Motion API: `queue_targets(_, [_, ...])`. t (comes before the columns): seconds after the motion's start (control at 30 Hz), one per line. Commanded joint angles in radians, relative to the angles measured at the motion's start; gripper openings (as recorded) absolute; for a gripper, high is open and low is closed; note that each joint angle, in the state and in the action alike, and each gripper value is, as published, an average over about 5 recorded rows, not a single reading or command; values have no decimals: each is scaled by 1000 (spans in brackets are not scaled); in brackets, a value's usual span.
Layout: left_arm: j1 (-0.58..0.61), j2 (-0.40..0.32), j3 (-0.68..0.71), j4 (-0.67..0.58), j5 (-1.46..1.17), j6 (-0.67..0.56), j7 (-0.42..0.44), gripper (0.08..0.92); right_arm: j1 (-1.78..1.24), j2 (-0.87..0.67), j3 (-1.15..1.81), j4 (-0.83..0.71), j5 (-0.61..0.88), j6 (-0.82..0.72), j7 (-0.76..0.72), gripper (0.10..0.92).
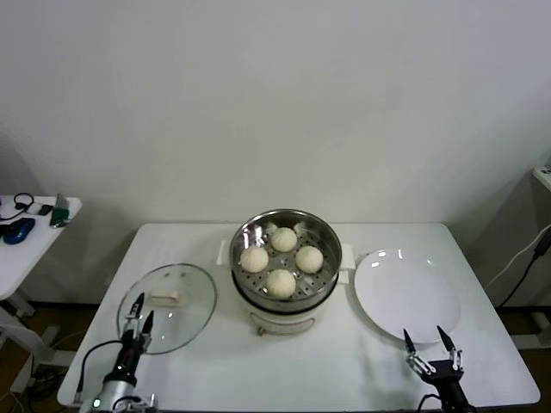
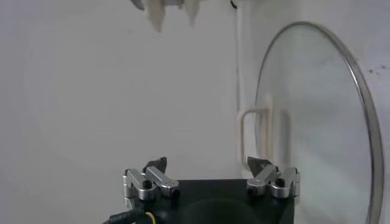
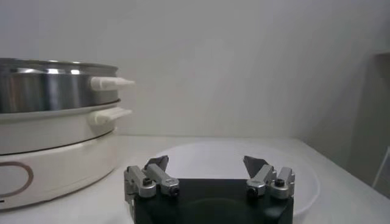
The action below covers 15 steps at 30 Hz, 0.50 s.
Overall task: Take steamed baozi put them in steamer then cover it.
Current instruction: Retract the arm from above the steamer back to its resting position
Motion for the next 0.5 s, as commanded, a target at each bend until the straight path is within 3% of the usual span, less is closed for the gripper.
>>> queue_targets(0.03, [-83, 34, 34, 99, 26, 8, -4, 823, -22, 17, 6, 0, 1, 10, 6, 823])
queue_targets(0.5, [-194, 45, 118, 144, -29, 40, 45, 823, -34, 26, 16, 10, -5, 10, 10, 823])
